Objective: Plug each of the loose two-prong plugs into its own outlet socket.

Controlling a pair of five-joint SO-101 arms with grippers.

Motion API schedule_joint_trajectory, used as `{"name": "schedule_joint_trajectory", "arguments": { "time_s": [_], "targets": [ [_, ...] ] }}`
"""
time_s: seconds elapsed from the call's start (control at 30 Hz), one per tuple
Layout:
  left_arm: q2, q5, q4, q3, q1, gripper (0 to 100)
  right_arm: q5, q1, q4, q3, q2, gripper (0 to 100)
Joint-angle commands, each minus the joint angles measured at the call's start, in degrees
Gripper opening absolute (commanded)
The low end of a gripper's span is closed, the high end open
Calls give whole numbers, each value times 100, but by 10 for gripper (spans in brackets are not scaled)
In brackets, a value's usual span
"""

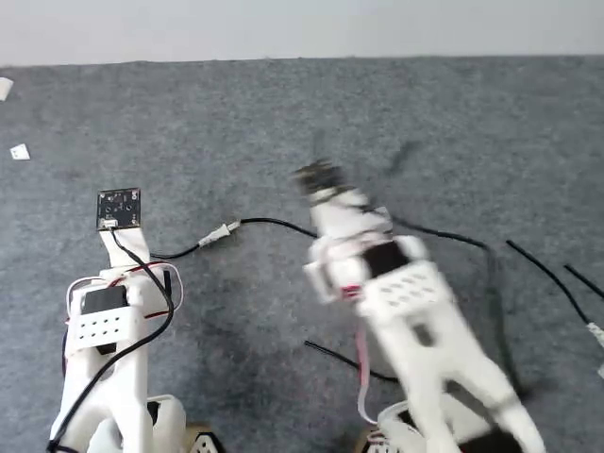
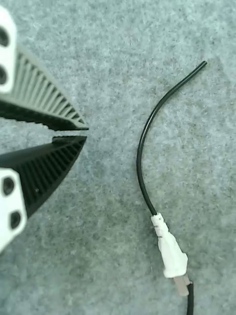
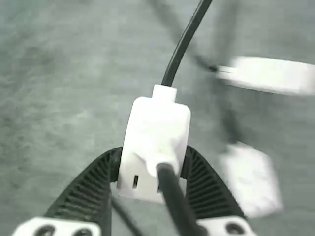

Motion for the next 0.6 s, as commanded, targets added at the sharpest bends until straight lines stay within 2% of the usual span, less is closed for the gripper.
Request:
{"name": "schedule_joint_trajectory", "arguments": {
  "time_s": [0.0,0.13,0.33,0.43,0.57],
  "targets": [
    [-53,26,-299,-92,18,13,554,1701,497,-308,-998,9],
    [-97,18,-642,207,325,13,1029,3881,374,-70,-1182,9],
    [-97,18,-703,259,404,13,1714,6404,-1455,1037,-1182,9],
    [-97,18,-703,259,404,13,1943,7187,-2352,1556,-1182,9],
    [-97,18,-703,259,404,13,2066,7609,-2976,2127,-1182,9]
  ]
}}
